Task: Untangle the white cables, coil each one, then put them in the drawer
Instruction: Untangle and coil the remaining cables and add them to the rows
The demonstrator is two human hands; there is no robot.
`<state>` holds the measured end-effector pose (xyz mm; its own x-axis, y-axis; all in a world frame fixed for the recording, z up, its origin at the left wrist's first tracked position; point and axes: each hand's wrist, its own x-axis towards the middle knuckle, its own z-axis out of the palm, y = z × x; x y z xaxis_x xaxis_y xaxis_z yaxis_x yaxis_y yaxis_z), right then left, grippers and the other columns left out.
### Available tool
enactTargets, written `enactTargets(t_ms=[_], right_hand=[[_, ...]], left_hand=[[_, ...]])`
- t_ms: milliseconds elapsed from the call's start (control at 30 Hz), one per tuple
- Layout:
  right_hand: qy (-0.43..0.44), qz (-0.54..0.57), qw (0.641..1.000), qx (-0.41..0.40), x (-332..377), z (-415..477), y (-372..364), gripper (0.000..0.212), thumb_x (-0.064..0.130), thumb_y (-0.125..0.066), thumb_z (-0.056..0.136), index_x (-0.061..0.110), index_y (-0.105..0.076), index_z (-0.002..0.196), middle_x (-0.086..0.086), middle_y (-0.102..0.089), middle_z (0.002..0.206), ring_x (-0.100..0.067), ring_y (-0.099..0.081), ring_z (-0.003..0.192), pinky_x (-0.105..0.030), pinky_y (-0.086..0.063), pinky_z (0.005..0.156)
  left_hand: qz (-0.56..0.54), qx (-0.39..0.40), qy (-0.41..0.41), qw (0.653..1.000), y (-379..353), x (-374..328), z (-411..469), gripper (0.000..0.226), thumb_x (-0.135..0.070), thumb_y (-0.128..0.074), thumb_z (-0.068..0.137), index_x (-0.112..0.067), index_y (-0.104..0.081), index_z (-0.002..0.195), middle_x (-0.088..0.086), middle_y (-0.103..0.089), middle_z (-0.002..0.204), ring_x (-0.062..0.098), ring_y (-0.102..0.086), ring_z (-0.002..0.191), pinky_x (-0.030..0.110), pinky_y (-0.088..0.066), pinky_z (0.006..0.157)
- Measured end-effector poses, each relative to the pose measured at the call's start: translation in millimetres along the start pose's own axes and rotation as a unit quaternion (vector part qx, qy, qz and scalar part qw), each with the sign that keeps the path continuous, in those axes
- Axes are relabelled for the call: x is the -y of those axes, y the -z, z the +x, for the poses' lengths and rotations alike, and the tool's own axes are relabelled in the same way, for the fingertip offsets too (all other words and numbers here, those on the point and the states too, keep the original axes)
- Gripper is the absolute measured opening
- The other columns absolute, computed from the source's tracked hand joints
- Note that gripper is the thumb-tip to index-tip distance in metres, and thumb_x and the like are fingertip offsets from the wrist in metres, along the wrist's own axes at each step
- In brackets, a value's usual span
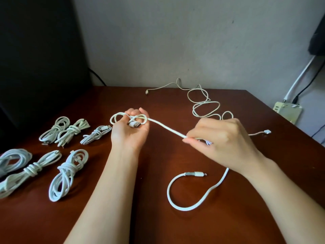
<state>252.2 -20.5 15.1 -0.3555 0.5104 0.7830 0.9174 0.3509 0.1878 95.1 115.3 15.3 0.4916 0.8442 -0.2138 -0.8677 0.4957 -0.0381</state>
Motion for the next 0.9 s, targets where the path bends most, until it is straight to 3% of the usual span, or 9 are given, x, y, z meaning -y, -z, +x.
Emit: enactTargets(t_ms=[100,167,333,467,533,600,700,800,900], right_hand=[[0.003,0.040,0.997,0.065,8,0,-4,0.021,0.031,-0.066,0.081,0.017,-0.071,0.066,0.005,-0.059,0.061,-0.018,-0.051,0.044,-0.029,-0.043,0.039],[-0.008,0.076,0.992,0.098,13,-1,-7,0.025,0.036,-0.063,0.082,0.018,-0.071,0.067,0.006,-0.059,0.061,-0.015,-0.048,0.045,-0.030,-0.044,0.040],[-0.061,0.152,0.984,0.072,18,1,-8,0.029,0.036,-0.063,0.085,0.014,-0.072,0.071,0.004,-0.062,0.064,-0.011,-0.051,0.050,-0.034,-0.046,0.046],[-0.110,0.166,0.980,-0.001,14,2,-6,0.024,0.030,-0.067,0.085,0.011,-0.073,0.071,0.000,-0.063,0.065,-0.017,-0.057,0.054,-0.036,-0.047,0.053],[-0.127,0.153,0.980,-0.027,10,2,-4,0.022,0.028,-0.068,0.084,0.011,-0.073,0.072,0.002,-0.064,0.066,-0.017,-0.058,0.055,-0.035,-0.047,0.054],[-0.139,0.140,0.979,-0.047,5,2,-3,0.020,0.025,-0.068,0.084,0.010,-0.074,0.072,0.008,-0.061,0.067,-0.015,-0.056,0.055,-0.032,-0.045,0.054],[-0.162,0.134,0.975,-0.073,-2,1,-1,0.021,0.023,-0.067,0.085,0.008,-0.073,0.072,0.004,-0.063,0.066,-0.017,-0.056,0.056,-0.033,-0.044,0.056],[-0.181,0.122,0.971,-0.092,-8,-1,0,0.020,0.020,-0.067,0.085,0.006,-0.072,0.072,0.002,-0.063,0.065,-0.015,-0.056,0.059,-0.028,-0.044,0.059],[-0.197,0.106,0.970,-0.097,-10,-2,0,0.020,0.019,-0.067,0.085,0.007,-0.071,0.070,0.008,-0.060,0.066,-0.007,-0.054,0.064,-0.018,-0.041,0.062]], left_hand=[[0.124,-0.015,-0.019,0.992,6,3,8,0.031,-0.012,-0.027,0.104,-0.013,-0.039,0.075,-0.002,-0.039,0.053,0.010,-0.038,0.039,0.026,-0.044,0.062],[0.245,-0.007,-0.044,0.969,10,10,10,0.028,-0.014,-0.031,0.104,-0.015,-0.039,0.077,-0.004,-0.038,0.054,0.009,-0.038,0.039,0.026,-0.044,0.060],[0.564,0.057,-0.124,0.815,12,41,-4,0.021,-0.011,-0.033,0.103,-0.017,-0.039,0.084,-0.003,-0.036,0.060,0.006,-0.035,0.042,0.021,-0.041,0.049],[0.681,0.128,-0.022,0.721,18,54,-15,0.013,-0.013,-0.039,0.103,-0.011,-0.044,0.091,0.008,-0.044,0.068,0.010,-0.041,0.049,0.017,-0.036,0.044],[0.681,0.154,0.046,0.715,20,56,-18,0.009,-0.014,-0.040,0.102,-0.008,-0.046,0.102,0.016,-0.048,0.078,0.015,-0.045,0.056,0.019,-0.042,0.045],[0.660,0.168,0.087,0.727,20,56,-19,0.009,-0.010,-0.040,0.101,-0.010,-0.047,0.107,0.011,-0.047,0.072,0.013,-0.042,0.052,0.021,-0.044,0.045],[0.630,0.183,0.132,0.743,17,55,-22,0.005,-0.010,-0.042,0.099,-0.011,-0.045,0.096,-0.003,-0.041,0.056,0.009,-0.032,0.045,0.025,-0.037,0.048],[0.624,0.191,0.185,0.735,15,54,-24,0.025,-0.023,-0.040,0.102,-0.018,-0.043,0.078,-0.002,-0.031,0.059,0.009,-0.026,0.047,0.024,-0.033,0.048],[0.614,0.204,0.243,0.722,13,54,-27,0.033,-0.042,-0.040,0.098,-0.020,-0.040,0.073,-0.002,-0.025,0.062,0.010,-0.022,0.050,0.023,-0.031,0.049]])
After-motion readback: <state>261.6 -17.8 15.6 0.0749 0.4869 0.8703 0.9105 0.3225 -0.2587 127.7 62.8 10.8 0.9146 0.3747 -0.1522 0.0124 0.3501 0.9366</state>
